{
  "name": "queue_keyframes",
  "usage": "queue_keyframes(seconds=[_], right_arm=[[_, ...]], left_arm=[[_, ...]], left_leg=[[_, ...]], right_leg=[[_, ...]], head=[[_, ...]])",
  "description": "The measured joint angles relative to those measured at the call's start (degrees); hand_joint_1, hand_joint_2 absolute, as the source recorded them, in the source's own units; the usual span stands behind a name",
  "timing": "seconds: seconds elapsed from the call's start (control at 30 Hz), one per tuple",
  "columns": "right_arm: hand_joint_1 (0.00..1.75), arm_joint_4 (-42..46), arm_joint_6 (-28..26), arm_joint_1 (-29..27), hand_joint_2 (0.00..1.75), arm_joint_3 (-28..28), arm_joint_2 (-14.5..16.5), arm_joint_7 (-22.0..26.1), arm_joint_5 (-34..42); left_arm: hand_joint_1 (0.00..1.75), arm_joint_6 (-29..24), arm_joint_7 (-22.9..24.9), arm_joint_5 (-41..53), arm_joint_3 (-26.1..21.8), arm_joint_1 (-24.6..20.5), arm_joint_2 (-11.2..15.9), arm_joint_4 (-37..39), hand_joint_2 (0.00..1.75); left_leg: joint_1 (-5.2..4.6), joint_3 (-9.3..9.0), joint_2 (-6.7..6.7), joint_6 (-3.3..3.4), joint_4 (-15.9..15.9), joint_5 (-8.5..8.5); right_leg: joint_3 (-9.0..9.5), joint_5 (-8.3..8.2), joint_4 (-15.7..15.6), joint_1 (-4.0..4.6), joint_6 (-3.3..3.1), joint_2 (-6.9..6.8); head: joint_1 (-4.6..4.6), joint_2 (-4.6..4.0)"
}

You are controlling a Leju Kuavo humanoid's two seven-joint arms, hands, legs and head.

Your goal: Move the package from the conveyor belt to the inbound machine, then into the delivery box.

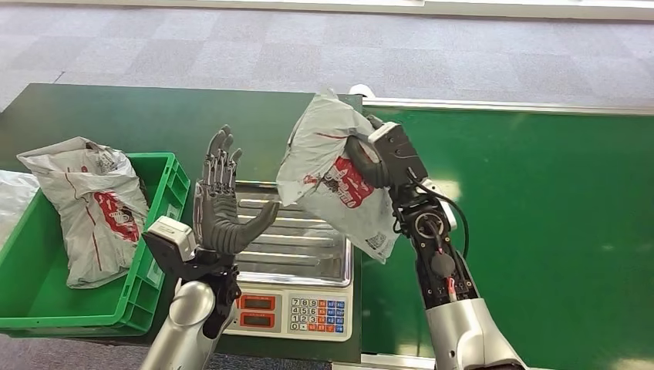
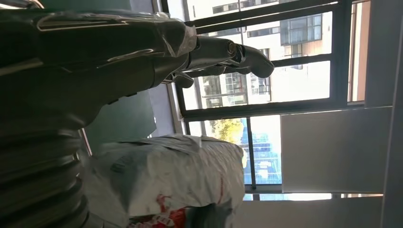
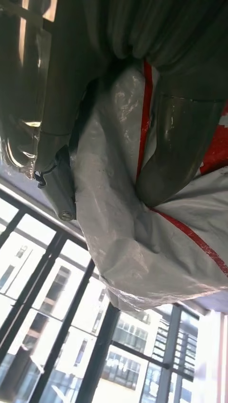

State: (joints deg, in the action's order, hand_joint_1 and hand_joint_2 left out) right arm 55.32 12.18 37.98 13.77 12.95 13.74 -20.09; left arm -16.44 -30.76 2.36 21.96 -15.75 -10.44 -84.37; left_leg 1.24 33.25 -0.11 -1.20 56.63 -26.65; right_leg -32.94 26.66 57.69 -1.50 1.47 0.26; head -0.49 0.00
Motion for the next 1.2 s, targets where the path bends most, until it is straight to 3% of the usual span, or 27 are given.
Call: queue_keyframes(seconds=[0.53,0.9,0.93,1.03,1.07,1.2], right_arm=[[1.75,-14.51,3.36,5.73,1.75,6.60,3.57,1.64,0.41],[1.75,-21.09,3.96,8.69,1.75,12.08,6.26,7.53,0.78],[1.44,-21.32,4.25,8.94,1.75,12.81,6.49,7.70,1.08],[0.13,-21.85,4.58,9.40,1.75,15.05,6.86,8.16,2.27],[0.00,-22.03,4.59,9.54,1.75,15.88,6.89,8.26,2.77],[0.00,-23.08,2.91,10.00,1.75,19.86,6.89,7.63,5.90]], left_arm=[[0.00,-6.27,-1.50,-1.48,-0.75,-0.98,0.05,-0.23,1.75],[0.00,-9.64,-6.16,-4.25,-2.25,-0.98,0.01,-0.23,1.75],[0.00,-9.81,-6.60,-4.62,-2.38,-0.98,0.00,-0.23,1.75],[0.00,-9.98,-7.36,-5.47,-2.60,-0.98,-0.01,-0.23,1.75],[0.00,-9.99,-7.53,-5.69,-2.66,-1.00,-0.01,-0.23,1.75],[0.00,-10.24,-8.00,-6.27,-2.88,-1.30,-0.01,-0.21,1.75]], left_leg=[[0.04,0.04,-0.02,-0.01,0.00,-0.01],[0.04,0.06,-0.01,-0.01,0.00,-0.01],[0.04,0.06,-0.01,-0.01,0.00,-0.01],[0.05,0.06,-0.03,-0.01,0.00,-0.01],[0.05,0.06,-0.02,-0.01,0.00,-0.01],[0.04,0.06,0.01,-0.01,0.00,0.00]], right_leg=[[-0.05,0.00,0.00,0.03,0.00,0.00],[-0.08,0.00,0.00,0.03,0.00,0.00],[-0.08,0.00,0.00,0.03,0.00,0.00],[-0.08,0.00,0.00,0.04,0.00,0.00],[-0.08,0.00,0.00,0.04,0.00,0.00],[-0.08,0.00,0.00,0.03,0.00,0.00]], head=[[0.01,0.00],[0.02,0.00],[0.02,0.00],[0.01,0.00],[0.01,0.00],[0.02,0.00]])
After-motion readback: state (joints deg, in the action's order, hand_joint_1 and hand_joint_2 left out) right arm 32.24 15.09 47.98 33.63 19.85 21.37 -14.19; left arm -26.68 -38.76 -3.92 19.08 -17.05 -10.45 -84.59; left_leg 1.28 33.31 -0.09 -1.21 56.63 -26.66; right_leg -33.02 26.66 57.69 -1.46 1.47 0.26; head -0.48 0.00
